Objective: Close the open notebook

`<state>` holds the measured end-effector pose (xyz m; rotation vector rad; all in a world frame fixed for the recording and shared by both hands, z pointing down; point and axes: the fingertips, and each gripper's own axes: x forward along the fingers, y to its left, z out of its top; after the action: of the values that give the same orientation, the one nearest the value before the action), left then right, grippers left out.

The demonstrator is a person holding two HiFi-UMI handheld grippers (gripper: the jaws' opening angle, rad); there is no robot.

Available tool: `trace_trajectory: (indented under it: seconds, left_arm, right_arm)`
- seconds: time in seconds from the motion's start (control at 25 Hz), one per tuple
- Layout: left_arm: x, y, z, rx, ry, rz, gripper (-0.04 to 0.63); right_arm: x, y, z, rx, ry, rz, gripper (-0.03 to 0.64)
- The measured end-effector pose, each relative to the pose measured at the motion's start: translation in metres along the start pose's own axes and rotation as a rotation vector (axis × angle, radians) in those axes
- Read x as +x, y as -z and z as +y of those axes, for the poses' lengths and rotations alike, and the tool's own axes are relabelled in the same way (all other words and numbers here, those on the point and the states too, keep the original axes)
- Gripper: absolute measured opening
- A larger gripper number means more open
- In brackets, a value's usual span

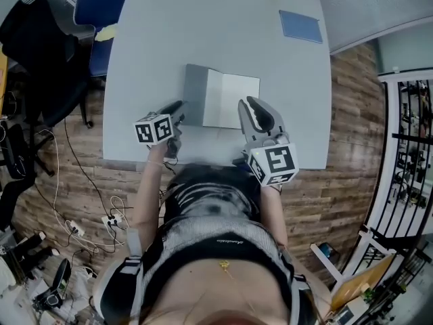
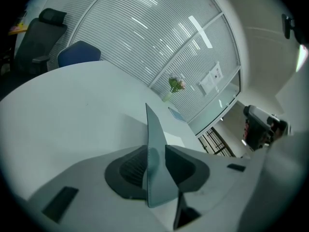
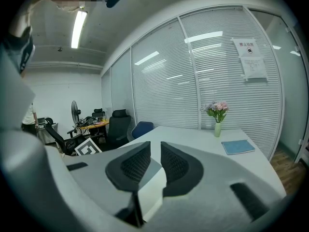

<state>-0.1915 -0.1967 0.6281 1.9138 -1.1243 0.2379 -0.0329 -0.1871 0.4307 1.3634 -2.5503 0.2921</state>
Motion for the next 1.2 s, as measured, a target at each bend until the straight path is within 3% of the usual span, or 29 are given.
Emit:
trace_trajectory:
  seconds: [1.2]
  left_arm:
    - [0.005,-0.014,-0.044,0.02,0.024,-0.027,0.038]
  right_arm:
    - [-0.019,-0.005,-0.032,0.013,-0.013,-0.022,0.067]
